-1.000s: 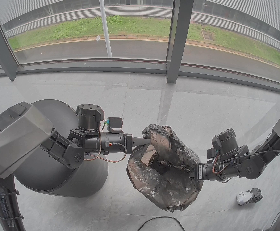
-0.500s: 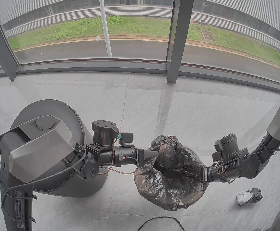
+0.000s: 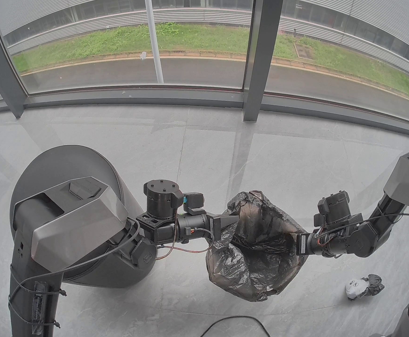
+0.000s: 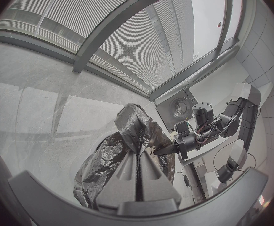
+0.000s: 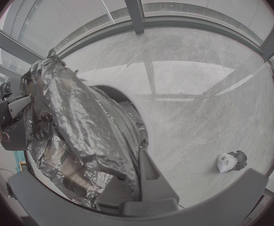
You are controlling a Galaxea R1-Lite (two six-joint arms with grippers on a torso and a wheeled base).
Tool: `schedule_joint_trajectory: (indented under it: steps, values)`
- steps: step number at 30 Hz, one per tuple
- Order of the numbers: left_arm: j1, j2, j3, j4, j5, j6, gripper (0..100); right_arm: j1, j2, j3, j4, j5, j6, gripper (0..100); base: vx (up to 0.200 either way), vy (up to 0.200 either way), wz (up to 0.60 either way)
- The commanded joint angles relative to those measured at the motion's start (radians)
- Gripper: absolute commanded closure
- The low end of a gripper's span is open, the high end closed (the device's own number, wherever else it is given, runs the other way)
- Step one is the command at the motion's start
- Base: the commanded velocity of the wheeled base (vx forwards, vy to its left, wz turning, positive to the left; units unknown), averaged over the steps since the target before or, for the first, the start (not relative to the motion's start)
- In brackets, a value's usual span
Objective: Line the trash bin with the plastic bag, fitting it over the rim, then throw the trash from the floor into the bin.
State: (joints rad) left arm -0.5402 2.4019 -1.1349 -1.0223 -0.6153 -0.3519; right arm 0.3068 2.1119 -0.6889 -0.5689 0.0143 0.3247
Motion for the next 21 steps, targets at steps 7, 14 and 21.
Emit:
schedule_joint_trajectory:
  steps: [7,14,21]
  values:
    - [-0.057,0.025,-0.005,0.001,0.035,0.002,100,-0.012,0.030,0.023,-0.002,0.001,-0.079,100,0.000,0.000,0.00]
    - [-0.057,0.019,0.012,0.002,0.109,0.011,100,-0.014,0.060,0.020,-0.006,0.003,-0.079,100,0.000,0.000,0.00]
    - [-0.061,0.011,0.014,0.018,0.178,0.030,100,-0.026,0.059,0.020,-0.006,0.001,-0.078,0,0.000,0.000,0.00]
